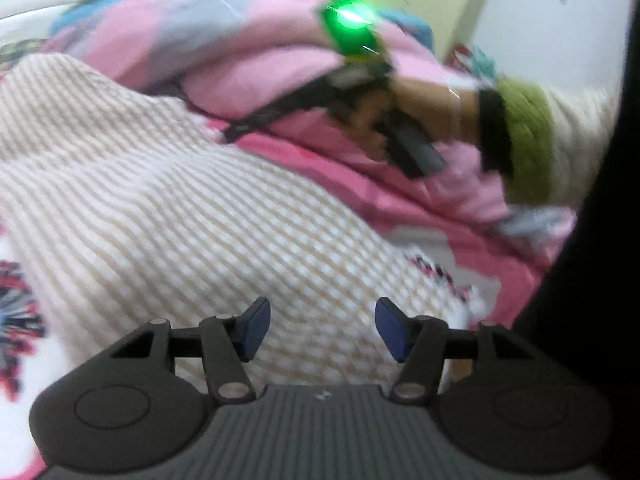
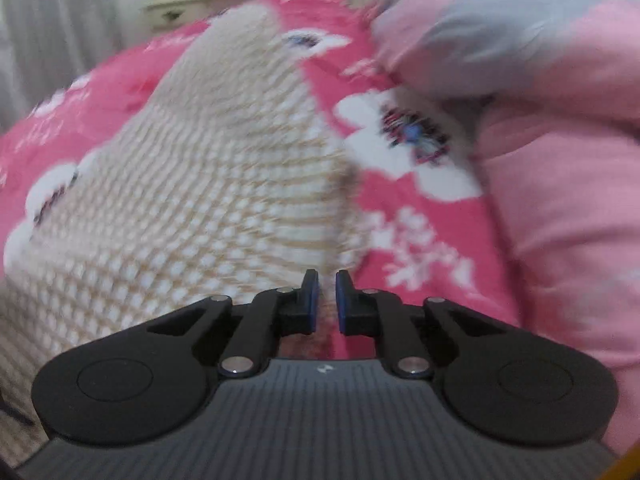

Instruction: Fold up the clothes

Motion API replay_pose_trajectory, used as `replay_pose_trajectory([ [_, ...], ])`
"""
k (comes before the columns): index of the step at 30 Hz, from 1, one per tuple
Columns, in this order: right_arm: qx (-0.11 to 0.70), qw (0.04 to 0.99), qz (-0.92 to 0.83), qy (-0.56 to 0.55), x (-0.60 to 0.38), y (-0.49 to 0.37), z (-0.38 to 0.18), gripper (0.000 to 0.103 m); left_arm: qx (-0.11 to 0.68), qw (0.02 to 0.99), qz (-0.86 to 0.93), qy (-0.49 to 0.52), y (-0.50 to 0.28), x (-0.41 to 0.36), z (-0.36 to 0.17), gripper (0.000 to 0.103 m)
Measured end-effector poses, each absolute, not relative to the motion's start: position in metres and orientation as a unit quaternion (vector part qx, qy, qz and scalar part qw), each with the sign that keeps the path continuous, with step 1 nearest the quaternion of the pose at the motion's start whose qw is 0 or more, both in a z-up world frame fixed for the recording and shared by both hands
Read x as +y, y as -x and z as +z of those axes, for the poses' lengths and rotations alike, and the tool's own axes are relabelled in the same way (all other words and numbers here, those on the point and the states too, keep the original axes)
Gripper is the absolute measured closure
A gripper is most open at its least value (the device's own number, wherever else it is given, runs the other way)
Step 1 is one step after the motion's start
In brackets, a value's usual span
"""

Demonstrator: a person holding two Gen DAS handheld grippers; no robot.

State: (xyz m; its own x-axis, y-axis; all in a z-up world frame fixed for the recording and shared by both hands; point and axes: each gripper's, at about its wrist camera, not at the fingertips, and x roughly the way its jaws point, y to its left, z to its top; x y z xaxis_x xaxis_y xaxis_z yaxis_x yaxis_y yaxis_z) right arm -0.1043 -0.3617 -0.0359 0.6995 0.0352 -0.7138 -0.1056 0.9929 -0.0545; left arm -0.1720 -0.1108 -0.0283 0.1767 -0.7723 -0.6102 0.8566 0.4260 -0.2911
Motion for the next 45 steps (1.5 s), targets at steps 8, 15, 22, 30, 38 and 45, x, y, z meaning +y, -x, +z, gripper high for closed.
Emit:
replay_pose_trajectory([
  [8,0.259,0.956,0.104,0.089,-0.318,0.088,0.02,0.094,0.34,0.833,-0.432,-0.072,0.116,-0.103,-0.031,0.045],
  [15,0.314,0.929,0.078,0.179,-0.3,0.048,-0.024,0.098,0.355,0.826,-0.43,-0.078,0.111,-0.116,-0.051,0.038],
  [22,0.355,0.915,0.038,0.19,-0.329,0.039,-0.044,0.102,0.328,0.838,-0.434,-0.047,0.096,-0.103,-0.035,0.039],
  [30,0.204,0.949,0.137,0.196,-0.265,0.01,0.042,0.1,0.358,0.828,-0.429,-0.038,0.087,-0.115,-0.066,0.034],
  [38,0.332,0.923,0.09,0.173,-0.298,-0.082,-0.071,0.103,0.356,0.823,-0.442,-0.006,0.09,-0.114,-0.068,0.032],
  [45,0.279,0.946,0.098,0.133,-0.289,-0.078,-0.01,0.101,0.349,0.823,-0.447,0.003,0.094,-0.113,-0.077,0.025],
])
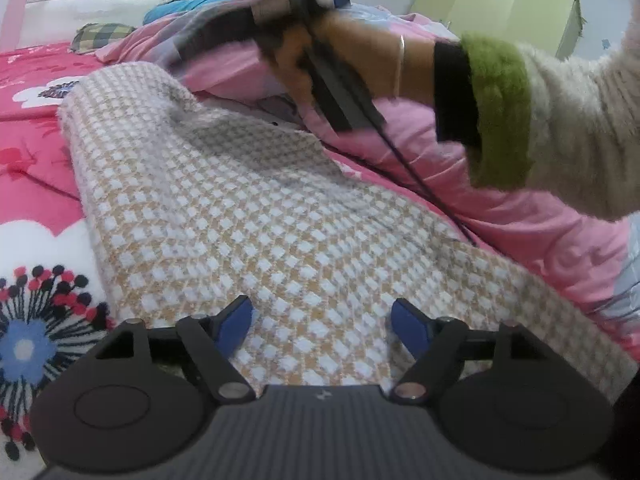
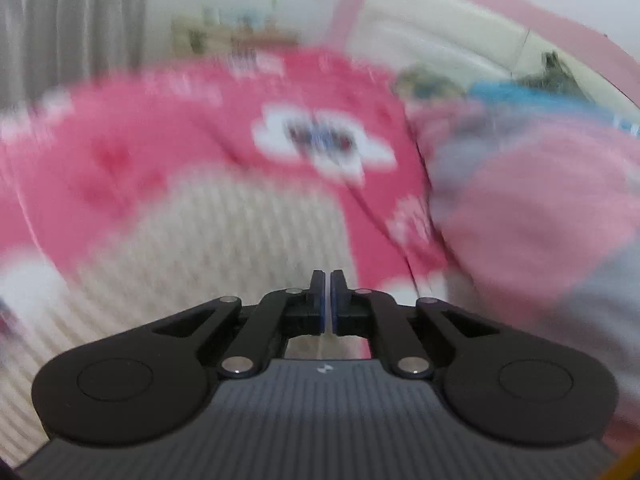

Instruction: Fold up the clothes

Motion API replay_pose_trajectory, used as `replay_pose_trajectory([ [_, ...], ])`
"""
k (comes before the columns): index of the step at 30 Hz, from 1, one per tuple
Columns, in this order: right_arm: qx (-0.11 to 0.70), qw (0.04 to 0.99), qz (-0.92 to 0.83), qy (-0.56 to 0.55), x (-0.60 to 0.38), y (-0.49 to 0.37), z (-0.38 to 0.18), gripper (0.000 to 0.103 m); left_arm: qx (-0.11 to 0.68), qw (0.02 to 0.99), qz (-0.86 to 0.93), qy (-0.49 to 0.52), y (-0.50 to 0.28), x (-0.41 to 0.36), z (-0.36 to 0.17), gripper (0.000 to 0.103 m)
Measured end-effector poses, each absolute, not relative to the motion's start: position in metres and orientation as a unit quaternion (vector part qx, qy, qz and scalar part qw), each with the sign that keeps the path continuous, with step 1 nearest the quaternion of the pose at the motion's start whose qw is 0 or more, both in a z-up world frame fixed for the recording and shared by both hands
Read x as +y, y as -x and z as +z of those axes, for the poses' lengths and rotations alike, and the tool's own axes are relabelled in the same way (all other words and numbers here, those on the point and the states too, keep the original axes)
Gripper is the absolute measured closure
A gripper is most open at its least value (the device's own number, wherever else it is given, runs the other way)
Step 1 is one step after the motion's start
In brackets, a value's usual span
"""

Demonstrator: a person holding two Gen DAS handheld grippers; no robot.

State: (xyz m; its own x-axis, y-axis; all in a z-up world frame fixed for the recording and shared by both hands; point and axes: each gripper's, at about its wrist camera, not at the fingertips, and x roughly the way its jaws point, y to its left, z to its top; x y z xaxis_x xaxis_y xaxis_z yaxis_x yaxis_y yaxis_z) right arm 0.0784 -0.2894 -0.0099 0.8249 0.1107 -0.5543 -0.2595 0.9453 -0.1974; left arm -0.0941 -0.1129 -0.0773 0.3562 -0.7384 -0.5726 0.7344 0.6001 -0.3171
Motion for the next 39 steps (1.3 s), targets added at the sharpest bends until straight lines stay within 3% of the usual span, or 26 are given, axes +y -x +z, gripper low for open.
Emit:
replay_pose_trajectory([
  [3,0.26,0.945,0.141,0.141,-0.271,-0.098,-0.015,0.103,0.343,0.826,-0.447,0.003,0.097,-0.113,-0.08,0.024],
  [7,0.314,0.932,0.125,0.13,-0.271,-0.151,-0.091,0.103,0.336,0.829,-0.447,0.001,0.098,-0.112,-0.083,0.024],
  [15,0.279,0.936,0.187,0.107,-0.237,-0.124,-0.016,0.098,0.337,0.827,-0.45,0.013,0.09,-0.111,-0.088,0.024],
  [20,0.319,0.908,0.235,0.135,-0.209,-0.164,-0.088,0.103,0.336,0.829,-0.447,0.011,0.09,-0.111,-0.09,0.023],
  [26,0.297,0.923,0.221,0.102,-0.203,-0.157,-0.037,0.102,0.335,0.828,-0.449,0.012,0.088,-0.112,-0.09,0.023],
  [30,0.33,0.925,0.168,0.084,-0.231,-0.172,-0.081,0.103,0.336,0.827,-0.45,0.011,0.088,-0.111,-0.09,0.024],
  [32,0.341,0.925,0.16,0.044,-0.238,-0.179,-0.073,0.103,0.335,0.826,-0.453,0.009,0.089,-0.11,-0.091,0.024],
  [39,0.315,0.943,0.098,0.037,-0.292,-0.096,0.008,0.101,0.341,0.828,-0.445,0.02,0.088,-0.107,-0.086,0.024],
])
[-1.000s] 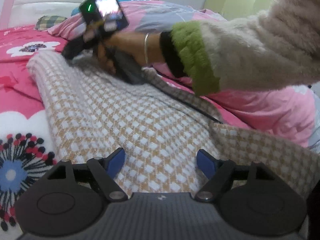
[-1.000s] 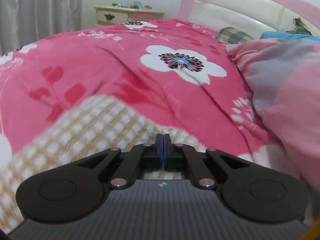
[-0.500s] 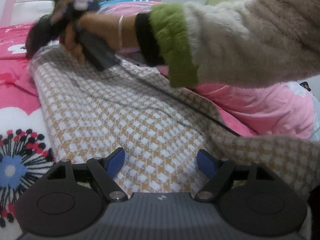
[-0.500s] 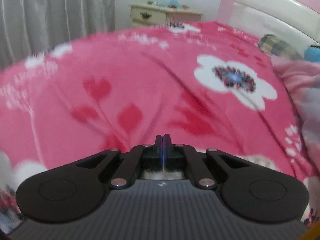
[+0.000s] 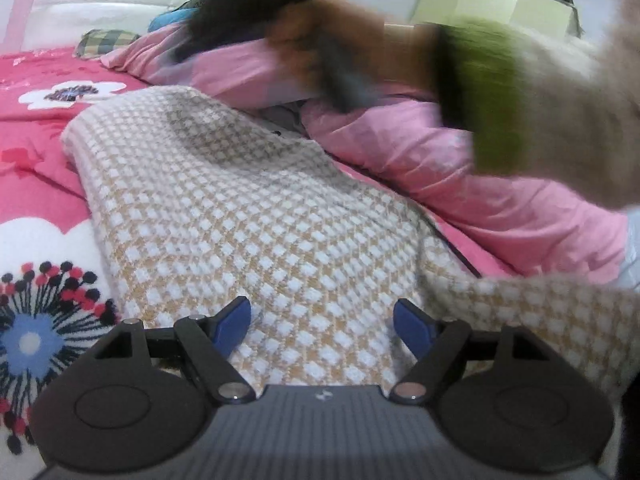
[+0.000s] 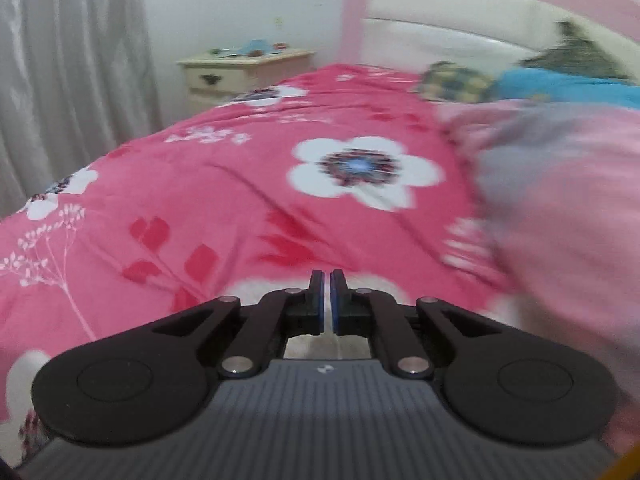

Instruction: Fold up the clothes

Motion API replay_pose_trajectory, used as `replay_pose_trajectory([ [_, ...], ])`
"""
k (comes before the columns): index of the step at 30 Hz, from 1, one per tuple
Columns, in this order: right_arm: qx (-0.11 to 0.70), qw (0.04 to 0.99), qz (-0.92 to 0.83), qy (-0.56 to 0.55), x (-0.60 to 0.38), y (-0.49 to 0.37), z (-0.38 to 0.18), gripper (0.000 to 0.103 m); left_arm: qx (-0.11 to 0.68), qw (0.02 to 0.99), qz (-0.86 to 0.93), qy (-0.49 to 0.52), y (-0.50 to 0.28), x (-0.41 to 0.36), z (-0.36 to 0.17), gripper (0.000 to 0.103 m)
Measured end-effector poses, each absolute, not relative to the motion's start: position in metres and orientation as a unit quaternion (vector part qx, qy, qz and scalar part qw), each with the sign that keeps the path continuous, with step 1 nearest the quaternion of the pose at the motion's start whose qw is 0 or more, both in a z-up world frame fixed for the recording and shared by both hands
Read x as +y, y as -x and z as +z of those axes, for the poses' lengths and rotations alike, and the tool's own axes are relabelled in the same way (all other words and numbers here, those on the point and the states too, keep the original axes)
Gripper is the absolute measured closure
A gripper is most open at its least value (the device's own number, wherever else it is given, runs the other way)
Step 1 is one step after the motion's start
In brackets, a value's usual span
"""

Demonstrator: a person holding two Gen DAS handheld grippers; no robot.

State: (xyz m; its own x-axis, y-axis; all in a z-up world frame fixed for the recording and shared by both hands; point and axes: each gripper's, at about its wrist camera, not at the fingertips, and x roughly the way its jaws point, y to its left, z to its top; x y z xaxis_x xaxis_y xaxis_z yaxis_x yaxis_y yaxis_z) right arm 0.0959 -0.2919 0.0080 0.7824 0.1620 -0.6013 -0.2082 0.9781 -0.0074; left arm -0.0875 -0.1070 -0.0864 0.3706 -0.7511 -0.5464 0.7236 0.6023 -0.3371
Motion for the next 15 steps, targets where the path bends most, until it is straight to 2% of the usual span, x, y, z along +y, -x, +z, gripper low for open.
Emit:
replay_pose_trajectory([
  [5,0.327,0.937,0.059,0.105,-0.32,-0.012,0.035,0.1,0.336,0.832,-0.442,0.017,0.078,-0.109,-0.083,0.026],
  [8,0.357,0.921,0.093,0.122,-0.319,0.018,0.02,0.1,0.332,0.835,-0.438,0.003,0.076,-0.112,-0.082,0.026],
  [13,0.423,0.882,0.09,0.185,-0.328,0.021,-0.073,0.103,0.317,0.844,-0.43,-0.04,0.073,-0.127,-0.082,0.026],
  [15,0.421,0.89,0.07,0.158,-0.331,0.025,-0.046,0.103,0.311,0.85,-0.422,-0.058,0.075,-0.128,-0.076,0.028],
])
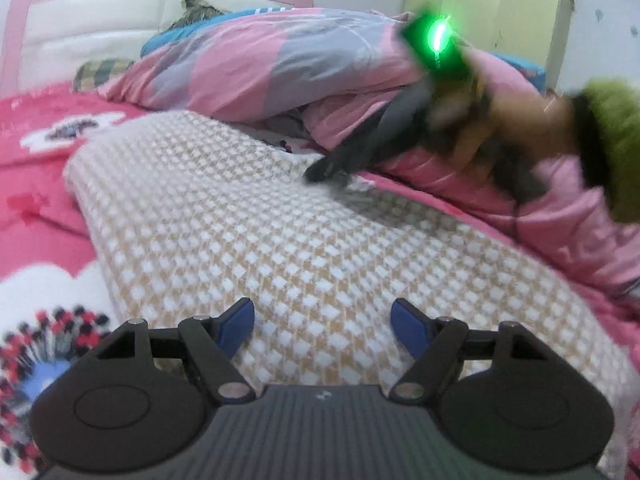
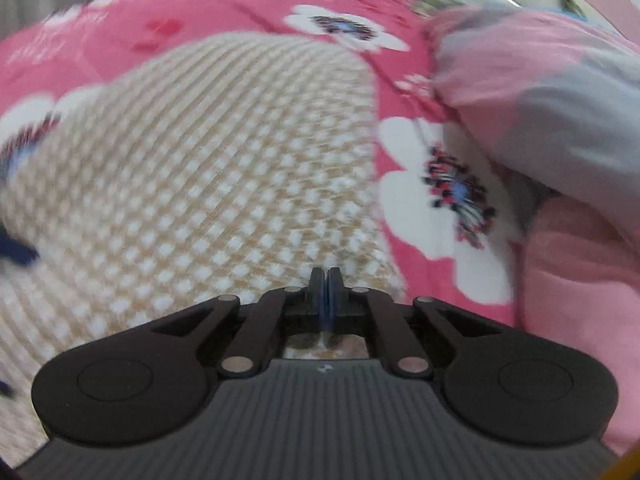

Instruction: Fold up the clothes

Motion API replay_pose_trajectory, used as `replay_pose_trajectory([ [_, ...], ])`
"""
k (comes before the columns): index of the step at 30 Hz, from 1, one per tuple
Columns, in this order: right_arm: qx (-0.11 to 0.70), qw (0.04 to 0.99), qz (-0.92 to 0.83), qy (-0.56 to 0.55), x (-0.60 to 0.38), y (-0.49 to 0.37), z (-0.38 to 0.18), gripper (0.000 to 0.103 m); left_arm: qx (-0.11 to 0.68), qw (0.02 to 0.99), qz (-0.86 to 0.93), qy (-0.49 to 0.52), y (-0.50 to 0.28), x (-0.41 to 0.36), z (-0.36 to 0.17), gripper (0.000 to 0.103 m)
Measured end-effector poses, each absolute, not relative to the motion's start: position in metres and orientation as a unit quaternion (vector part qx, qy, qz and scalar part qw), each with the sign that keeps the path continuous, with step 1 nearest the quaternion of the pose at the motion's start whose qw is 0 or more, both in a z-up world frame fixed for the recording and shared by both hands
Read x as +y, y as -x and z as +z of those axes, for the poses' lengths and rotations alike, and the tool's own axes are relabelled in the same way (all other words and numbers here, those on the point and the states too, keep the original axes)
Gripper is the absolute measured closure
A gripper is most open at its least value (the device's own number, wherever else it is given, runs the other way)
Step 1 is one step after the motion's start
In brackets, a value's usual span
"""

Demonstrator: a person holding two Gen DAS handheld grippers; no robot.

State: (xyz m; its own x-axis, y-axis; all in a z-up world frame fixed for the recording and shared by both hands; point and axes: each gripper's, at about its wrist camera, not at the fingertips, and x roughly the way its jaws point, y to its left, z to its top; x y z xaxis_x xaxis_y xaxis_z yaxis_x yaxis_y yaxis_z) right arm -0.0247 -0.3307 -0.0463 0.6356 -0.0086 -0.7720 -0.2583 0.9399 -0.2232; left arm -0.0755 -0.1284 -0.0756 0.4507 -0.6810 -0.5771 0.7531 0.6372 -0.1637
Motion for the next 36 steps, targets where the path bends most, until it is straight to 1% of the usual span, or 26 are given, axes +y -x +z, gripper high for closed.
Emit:
replay_pose_trajectory([
  [1,0.416,0.895,0.063,0.147,-0.332,0.029,-0.032,0.102,0.311,0.851,-0.418,-0.059,0.077,-0.126,-0.071,0.031],
  [3,0.395,0.904,0.071,0.144,-0.331,0.056,0.003,0.101,0.306,0.85,-0.426,-0.045,0.083,-0.116,-0.059,0.031],
  [7,0.398,0.895,0.141,0.141,-0.321,0.112,0.03,0.1,0.308,0.835,-0.455,-0.036,0.102,-0.107,-0.05,0.031],
  [10,0.458,0.862,0.157,0.149,-0.307,0.125,-0.028,0.102,0.336,0.817,-0.461,-0.081,0.119,-0.129,-0.063,0.031],
  [11,0.474,0.852,0.159,0.156,-0.303,0.129,-0.049,0.103,0.335,0.818,-0.455,-0.105,0.125,-0.138,-0.071,0.031],
  [12,0.471,0.852,0.149,0.173,-0.302,0.133,-0.072,0.103,0.327,0.823,-0.446,-0.129,0.13,-0.142,-0.074,0.03],
  [13,0.455,0.862,0.144,0.17,-0.302,0.139,-0.074,0.103,0.319,0.827,-0.439,-0.149,0.135,-0.146,-0.075,0.032],
  [14,0.457,0.867,0.134,0.149,-0.304,0.139,-0.063,0.103,0.314,0.827,-0.439,-0.155,0.138,-0.143,-0.067,0.034],
  [15,0.455,0.872,0.127,0.131,-0.305,0.141,-0.05,0.1,0.312,0.828,-0.44,-0.152,0.142,-0.139,-0.058,0.036],
  [17,0.423,0.887,0.143,0.117,-0.309,0.162,-0.02,0.1,0.299,0.829,-0.451,-0.141,0.149,-0.129,-0.042,0.036],
  [19,0.418,0.884,0.178,0.113,-0.307,0.186,-0.004,0.1,0.301,0.819,-0.471,-0.129,0.154,-0.124,-0.035,0.036],
  [21,0.436,0.866,0.214,0.117,-0.3,0.207,-0.014,0.102,0.331,0.797,-0.487,-0.134,0.161,-0.136,-0.051,0.036],
  [23,0.475,0.847,0.189,0.145,-0.293,0.212,-0.056,0.103,0.337,0.793,-0.483,-0.155,0.169,-0.15,-0.075,0.033],
  [24,0.478,0.846,0.173,0.161,-0.29,0.214,-0.079,0.103,0.334,0.796,-0.48,-0.153,0.169,-0.152,-0.08,0.031],
  [26,0.467,0.857,0.163,0.145,-0.29,0.212,-0.08,0.103,0.343,0.793,-0.48,-0.152,0.165,-0.152,-0.067,0.035],
  [27,0.47,0.858,0.161,0.131,-0.292,0.211,-0.065,0.101,0.344,0.793,-0.481,-0.148,0.165,-0.148,-0.055,0.04],
  [29,0.455,0.861,0.191,0.121,-0.295,0.223,-0.035,0.099,0.313,0.792,-0.505,-0.138,0.173,-0.133,-0.035,0.036],
  [31,0.461,0.847,0.239,0.115,-0.295,0.237,-0.022,0.099,0.32,0.767,-0.536,-0.145,0.181,-0.131,-0.036,0.035],
  [33,0.489,0.822,0.265,0.125,-0.284,0.242,-0.043,0.101,0.355,0.737,-0.55,-0.169,0.187,-0.141,-0.061,0.033],
  [34,0.494,0.818,0.26,0.138,-0.279,0.242,-0.061,0.101,0.347,0.741,-0.542,-0.192,0.194,-0.146,-0.074,0.028],
  [35,0.489,0.823,0.256,0.136,-0.277,0.242,-0.078,0.102,0.338,0.743,-0.536,-0.214,0.201,-0.15,-0.084,0.025],
  [36,0.487,0.828,0.254,0.114,-0.278,0.238,-0.08,0.103,0.326,0.744,-0.534,-0.234,0.206,-0.154,-0.081,0.023],
])
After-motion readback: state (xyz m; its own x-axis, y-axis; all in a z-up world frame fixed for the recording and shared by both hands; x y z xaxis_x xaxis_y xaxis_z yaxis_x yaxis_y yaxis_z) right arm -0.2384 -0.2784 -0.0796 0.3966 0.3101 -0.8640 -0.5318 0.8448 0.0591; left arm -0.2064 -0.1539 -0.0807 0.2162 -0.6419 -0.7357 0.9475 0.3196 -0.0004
